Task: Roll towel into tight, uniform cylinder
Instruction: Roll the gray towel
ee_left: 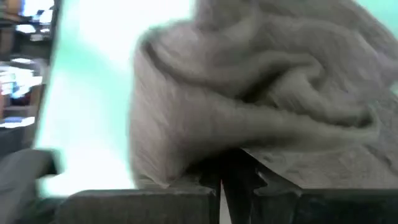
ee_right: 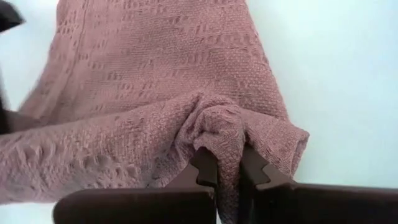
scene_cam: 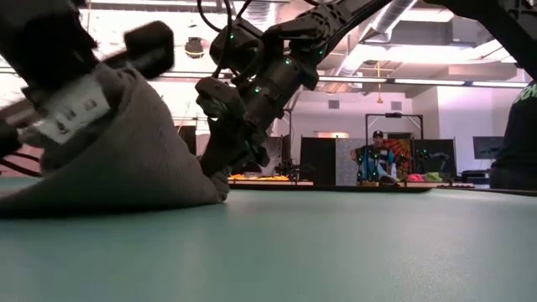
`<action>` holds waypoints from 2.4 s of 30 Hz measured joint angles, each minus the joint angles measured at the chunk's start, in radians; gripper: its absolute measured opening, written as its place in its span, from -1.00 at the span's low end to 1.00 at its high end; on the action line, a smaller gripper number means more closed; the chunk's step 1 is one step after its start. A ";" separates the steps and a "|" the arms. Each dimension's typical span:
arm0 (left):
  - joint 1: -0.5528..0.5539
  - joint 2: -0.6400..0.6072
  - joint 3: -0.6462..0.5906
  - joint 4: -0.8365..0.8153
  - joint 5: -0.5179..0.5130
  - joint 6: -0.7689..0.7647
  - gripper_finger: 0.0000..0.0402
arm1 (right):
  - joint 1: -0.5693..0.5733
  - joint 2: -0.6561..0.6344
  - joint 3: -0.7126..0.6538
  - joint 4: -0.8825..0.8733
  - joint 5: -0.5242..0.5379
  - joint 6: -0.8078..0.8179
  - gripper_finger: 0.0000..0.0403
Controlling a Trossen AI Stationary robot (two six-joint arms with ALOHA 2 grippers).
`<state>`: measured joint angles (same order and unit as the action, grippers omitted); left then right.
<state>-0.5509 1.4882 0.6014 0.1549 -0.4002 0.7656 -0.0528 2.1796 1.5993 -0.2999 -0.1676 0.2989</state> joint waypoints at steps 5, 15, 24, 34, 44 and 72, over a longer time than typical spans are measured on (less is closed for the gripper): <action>-0.058 -0.058 0.025 -0.090 -0.068 -0.068 -1.00 | -0.002 0.000 0.000 -0.003 -0.001 0.001 -0.84; -0.184 -0.160 0.027 -0.119 -0.282 0.070 -1.00 | -0.001 0.000 -0.001 -0.010 -0.008 0.009 -0.84; -0.148 -0.224 0.029 0.057 -0.201 0.088 -1.00 | 0.000 0.000 -0.002 -0.006 -0.012 0.009 -0.84; -0.039 -0.161 -0.039 -0.001 -0.119 -0.071 -1.00 | 0.006 0.000 -0.002 -0.021 -0.014 0.008 -0.84; -0.063 -0.092 -0.039 -0.063 -0.110 -0.337 -1.00 | 0.006 0.001 -0.002 -0.028 -0.017 0.007 -0.84; -0.203 0.095 -0.047 -0.153 -0.035 -0.542 -1.00 | -0.015 -0.130 -0.001 0.151 -0.015 -0.408 -0.41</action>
<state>-0.7539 1.5837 0.5549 0.0022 -0.4354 0.2234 -0.0681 2.0493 1.5984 -0.1484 -0.1828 -0.1090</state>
